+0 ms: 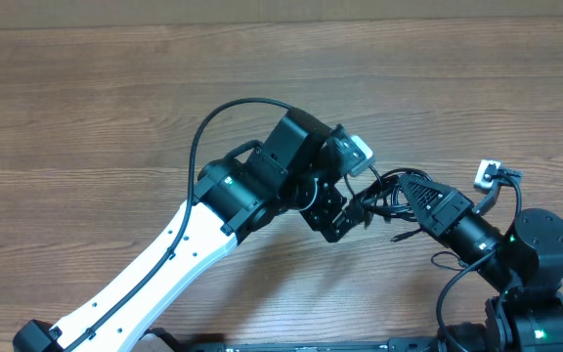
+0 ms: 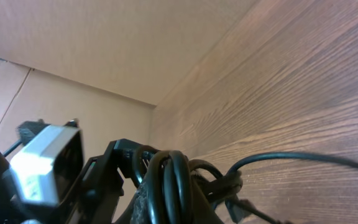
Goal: Untangle cables
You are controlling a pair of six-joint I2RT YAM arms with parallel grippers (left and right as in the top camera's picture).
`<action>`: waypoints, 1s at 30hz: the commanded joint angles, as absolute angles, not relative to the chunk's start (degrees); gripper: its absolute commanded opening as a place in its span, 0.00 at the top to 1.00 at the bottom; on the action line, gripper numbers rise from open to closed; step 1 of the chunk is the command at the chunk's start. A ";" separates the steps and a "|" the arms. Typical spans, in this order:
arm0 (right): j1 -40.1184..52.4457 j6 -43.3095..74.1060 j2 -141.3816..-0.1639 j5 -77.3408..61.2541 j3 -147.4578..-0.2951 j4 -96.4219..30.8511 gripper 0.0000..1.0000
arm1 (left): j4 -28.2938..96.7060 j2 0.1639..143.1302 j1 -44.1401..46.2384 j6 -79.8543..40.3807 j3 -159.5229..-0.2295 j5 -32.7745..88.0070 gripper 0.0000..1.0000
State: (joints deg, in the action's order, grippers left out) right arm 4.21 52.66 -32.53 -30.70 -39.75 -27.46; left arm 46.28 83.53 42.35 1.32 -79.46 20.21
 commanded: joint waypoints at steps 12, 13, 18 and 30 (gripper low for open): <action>4.40 51.99 -31.90 -33.12 -40.84 -26.00 0.96 | 49.50 83.24 41.95 -16.58 -79.85 -3.25 0.00; 4.40 51.33 -31.90 -33.12 -40.84 -26.00 0.96 | 49.63 83.24 41.95 -16.97 -79.88 -3.44 0.00; 4.40 48.47 -31.90 -30.87 -40.84 -26.85 0.96 | 49.76 83.24 41.93 -12.53 -79.85 2.46 0.00; 4.36 27.51 -31.90 -26.28 -40.84 -29.52 0.96 | 52.60 78.37 41.91 15.05 -79.90 28.99 0.00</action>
State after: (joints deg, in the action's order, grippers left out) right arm 4.21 38.35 -32.47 -25.98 -39.75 -29.82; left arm 51.88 82.04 42.24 5.87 -79.46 22.09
